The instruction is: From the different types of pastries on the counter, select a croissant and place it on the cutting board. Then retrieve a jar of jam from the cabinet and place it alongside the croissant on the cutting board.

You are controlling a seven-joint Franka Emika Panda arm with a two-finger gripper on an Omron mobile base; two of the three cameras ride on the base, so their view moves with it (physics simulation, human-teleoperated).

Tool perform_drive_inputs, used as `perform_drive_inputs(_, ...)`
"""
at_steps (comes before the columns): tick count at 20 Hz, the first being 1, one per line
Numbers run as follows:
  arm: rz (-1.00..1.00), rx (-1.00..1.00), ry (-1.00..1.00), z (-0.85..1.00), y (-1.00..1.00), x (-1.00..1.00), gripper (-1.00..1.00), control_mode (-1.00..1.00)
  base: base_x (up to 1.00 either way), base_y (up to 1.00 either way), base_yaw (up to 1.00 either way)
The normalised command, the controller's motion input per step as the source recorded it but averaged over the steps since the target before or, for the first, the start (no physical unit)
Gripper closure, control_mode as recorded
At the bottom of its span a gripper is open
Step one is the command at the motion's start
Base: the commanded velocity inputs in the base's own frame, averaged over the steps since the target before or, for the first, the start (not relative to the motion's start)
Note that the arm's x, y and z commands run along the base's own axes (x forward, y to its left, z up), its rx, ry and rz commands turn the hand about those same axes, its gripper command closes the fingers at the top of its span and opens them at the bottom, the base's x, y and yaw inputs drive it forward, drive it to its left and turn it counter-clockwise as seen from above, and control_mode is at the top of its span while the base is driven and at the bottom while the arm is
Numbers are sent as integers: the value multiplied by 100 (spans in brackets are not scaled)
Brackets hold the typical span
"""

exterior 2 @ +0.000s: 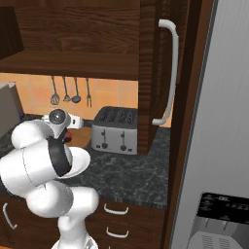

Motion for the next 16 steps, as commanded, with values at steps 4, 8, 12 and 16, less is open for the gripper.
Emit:
perform_drive_inputs(4,0,6,1,59,-23,-20,-100,-100,0,0,0)
perform_drive_inputs(8,0,4,6,53,-17,-21,-100,-100,0,0,0)
perform_drive_inputs(12,0,2,12,35,-18,-22,-100,-100,0,0,0)
perform_drive_inputs(16,0,0,16,14,-18,-22,-100,-100,0,0,0)
